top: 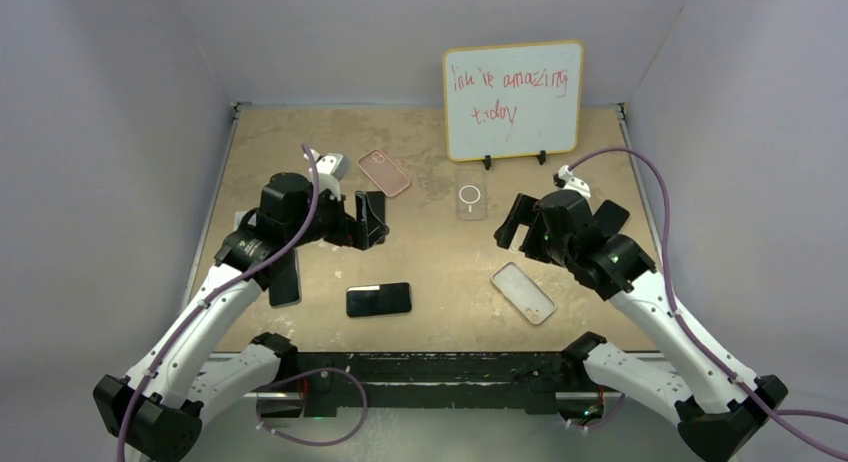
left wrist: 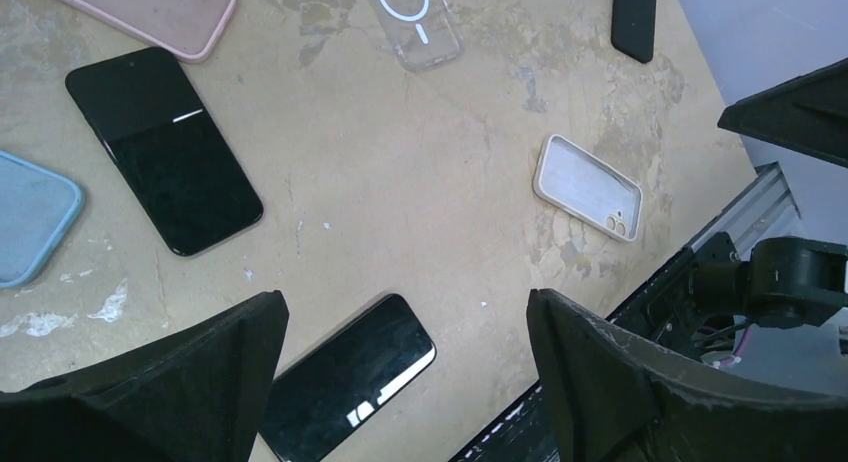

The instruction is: Put the phone into the phone case

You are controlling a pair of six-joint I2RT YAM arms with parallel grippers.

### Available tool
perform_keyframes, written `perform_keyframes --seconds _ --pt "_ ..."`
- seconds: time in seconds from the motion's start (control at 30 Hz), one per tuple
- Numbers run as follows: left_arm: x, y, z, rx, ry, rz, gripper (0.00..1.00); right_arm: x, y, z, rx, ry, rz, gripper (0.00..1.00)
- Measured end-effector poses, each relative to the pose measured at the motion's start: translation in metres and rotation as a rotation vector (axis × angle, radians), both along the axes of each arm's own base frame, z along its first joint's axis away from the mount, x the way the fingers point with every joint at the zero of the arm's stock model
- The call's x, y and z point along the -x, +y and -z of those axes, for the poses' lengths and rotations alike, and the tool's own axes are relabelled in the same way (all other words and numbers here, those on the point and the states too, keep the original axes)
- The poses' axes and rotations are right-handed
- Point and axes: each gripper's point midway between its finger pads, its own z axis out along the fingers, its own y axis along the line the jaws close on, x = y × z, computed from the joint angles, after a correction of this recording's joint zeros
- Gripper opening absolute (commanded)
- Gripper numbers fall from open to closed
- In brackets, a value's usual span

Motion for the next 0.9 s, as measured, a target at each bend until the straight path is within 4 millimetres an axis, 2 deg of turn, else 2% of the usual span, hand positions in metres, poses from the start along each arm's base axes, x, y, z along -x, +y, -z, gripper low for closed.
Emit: perform_keyframes --seconds 0.27,0.43,0.57,0.67,0.73,0.9 --pt "0.000 0.003 0.006 -0.020 -0.054 0.016 0.95 -0.005 -0.007 0.007 0.022 0.015 0.067 0.99" --pt "-0.003 0.008 0.026 -0.058 -0.063 0.008 0.95 -0.022 -0.024 0.020 0.129 0.002 0.165 0.99" --pt "-0.002 0.011 0.050 -0.098 -0.028 0.009 0.95 -0.037 -0.049 0.043 0.301 0.006 0.230 0.99" --pt "-0.005 0.011 0.057 -0.119 -0.014 0.012 0.95 -0.052 -0.070 0.060 0.391 0.050 0.287 0.99" --pt "-0.006 0.011 0.061 -0.131 -0.008 0.018 0.95 -0.061 -0.091 0.071 0.413 0.090 0.349 0.99" --pt "-0.005 0.011 0.061 -0.132 -0.009 0.026 0.95 -0.069 -0.143 0.101 0.442 0.154 0.487 0.99"
